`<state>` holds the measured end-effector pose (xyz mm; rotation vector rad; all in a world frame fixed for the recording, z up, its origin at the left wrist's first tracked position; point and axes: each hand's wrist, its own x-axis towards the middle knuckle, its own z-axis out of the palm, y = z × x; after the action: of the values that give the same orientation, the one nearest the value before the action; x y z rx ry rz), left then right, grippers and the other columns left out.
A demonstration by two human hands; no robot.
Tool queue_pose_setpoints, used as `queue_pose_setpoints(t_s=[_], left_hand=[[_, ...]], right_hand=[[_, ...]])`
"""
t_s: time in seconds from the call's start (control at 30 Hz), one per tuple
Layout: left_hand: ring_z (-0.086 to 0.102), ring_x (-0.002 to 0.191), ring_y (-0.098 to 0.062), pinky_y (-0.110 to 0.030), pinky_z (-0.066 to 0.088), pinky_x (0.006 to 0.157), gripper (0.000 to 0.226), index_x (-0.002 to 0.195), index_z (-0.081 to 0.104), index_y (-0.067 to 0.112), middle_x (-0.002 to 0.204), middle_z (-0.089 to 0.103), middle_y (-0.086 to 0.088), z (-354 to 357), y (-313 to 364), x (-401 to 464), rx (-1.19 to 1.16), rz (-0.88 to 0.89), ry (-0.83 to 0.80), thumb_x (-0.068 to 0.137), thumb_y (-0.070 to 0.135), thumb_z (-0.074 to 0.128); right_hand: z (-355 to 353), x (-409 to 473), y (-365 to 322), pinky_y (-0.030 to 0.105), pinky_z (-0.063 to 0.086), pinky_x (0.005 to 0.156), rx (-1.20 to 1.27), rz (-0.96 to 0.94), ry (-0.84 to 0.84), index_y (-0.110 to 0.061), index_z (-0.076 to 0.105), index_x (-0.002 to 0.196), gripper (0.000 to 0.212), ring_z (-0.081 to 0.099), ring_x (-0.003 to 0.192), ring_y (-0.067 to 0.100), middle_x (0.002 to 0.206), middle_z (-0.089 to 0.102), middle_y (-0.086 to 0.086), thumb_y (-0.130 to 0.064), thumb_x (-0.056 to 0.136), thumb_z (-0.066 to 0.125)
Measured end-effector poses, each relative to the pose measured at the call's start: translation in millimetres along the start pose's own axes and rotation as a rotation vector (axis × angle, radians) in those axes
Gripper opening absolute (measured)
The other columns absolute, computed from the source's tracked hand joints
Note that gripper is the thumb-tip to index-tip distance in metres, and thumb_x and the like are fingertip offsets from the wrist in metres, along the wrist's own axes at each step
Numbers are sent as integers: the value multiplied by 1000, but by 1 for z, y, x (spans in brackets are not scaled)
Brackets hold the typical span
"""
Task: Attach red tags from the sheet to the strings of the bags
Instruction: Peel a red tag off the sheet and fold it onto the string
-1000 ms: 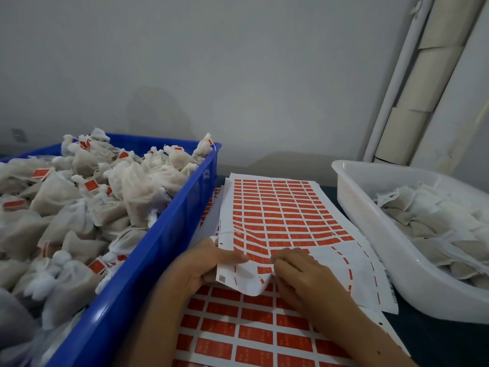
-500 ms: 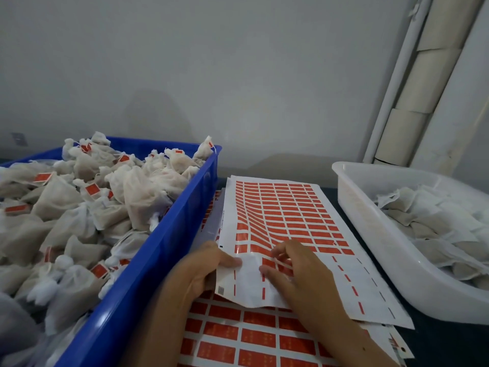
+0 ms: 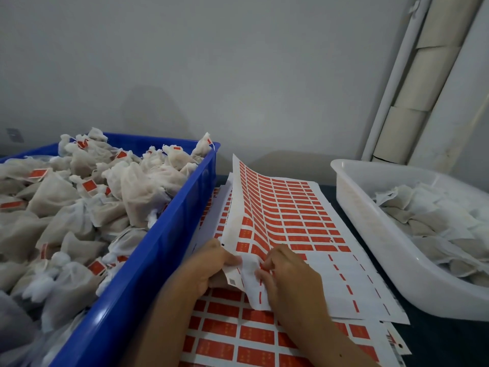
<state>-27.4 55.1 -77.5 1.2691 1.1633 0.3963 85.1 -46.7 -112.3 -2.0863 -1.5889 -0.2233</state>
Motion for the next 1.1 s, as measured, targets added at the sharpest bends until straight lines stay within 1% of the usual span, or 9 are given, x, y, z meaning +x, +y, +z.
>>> queue_pose_setpoints(t_s=[0.17, 0.37, 0.43, 0.5, 0.6, 0.67, 0.8, 0.93, 1.1], left_hand=[[65, 93, -29, -46, 53, 88, 26, 82, 45, 24, 95, 60, -7, 0, 2, -1, 7, -2, 4, 82, 8, 66], [65, 87, -25, -44, 54, 85, 26, 81, 44, 25, 86, 57, -1, -1, 4, 0, 62, -3, 16, 82, 10, 66], [65, 82, -23, -40, 57, 75, 26, 82, 44, 24, 86, 58, -2, -2, 4, 1, 55, -7, 32, 82, 11, 66], [63, 68, -16, -28, 53, 52, 25, 83, 43, 24, 79, 55, 1, -2, 4, 2, 85, 26, 102, 82, 15, 66], [52, 57, -6, -16, 37, 40, 46, 111, 34, 24, 74, 44, 7, 1, 0, 9, 316, 156, 347, 81, 28, 69], [48, 55, -4, -13, 34, 41, 61, 122, 26, 21, 81, 47, 7, 2, -4, 11, 457, 242, 471, 80, 32, 69], [49, 63, -4, -7, 31, 45, 58, 98, 18, 29, 89, 47, 10, 0, -8, 6, 716, 410, 575, 77, 38, 71], [58, 83, -9, -14, 46, 68, 55, 110, 33, 24, 105, 57, 4, -9, 6, -2, 852, 477, 682, 74, 39, 72], [59, 84, -10, -19, 48, 73, 72, 126, 28, 17, 98, 52, 1, -10, 3, -7, 987, 235, 436, 74, 37, 74]], right_hand=[[0, 0, 0, 0, 31, 73, 173, 137, 26, -33, 54, 85, 8, 48, 72, -2, 90, 53, -22, -41, 88, 55], [2, 2, 9, -2, 30, 68, 287, 246, -8, -32, 49, 84, 9, 48, 71, -4, 85, 50, -20, -36, 88, 56], [1, 1, 8, 0, 33, 72, 327, 252, 4, -34, 49, 84, 9, 50, 73, -4, 85, 50, -22, -39, 87, 56], [2, 0, 5, 6, 40, 80, 359, 258, -1, -35, 46, 88, 15, 52, 78, -3, 86, 49, -26, -46, 85, 57], [4, -2, 0, 17, 43, 91, 353, 255, -70, -40, 38, 101, 38, 52, 91, 0, 99, 44, -30, -57, 76, 62], [6, -3, -3, 22, 41, 98, 309, 234, -110, -44, 30, 104, 48, 49, 100, 0, 105, 38, -30, -60, 73, 63], [8, -3, -2, 18, 33, 96, 238, 194, -117, -46, 29, 101, 45, 42, 97, -2, 103, 32, -31, -61, 73, 61], [7, -3, -3, 17, 30, 98, 170, 161, -116, -43, 44, 92, 26, 41, 93, -2, 105, 39, -30, -59, 78, 59], [8, 2, -4, 16, 36, 93, 139, 187, -108, -39, 51, 87, 22, 46, 86, -1, 104, 50, -25, -54, 77, 63]])
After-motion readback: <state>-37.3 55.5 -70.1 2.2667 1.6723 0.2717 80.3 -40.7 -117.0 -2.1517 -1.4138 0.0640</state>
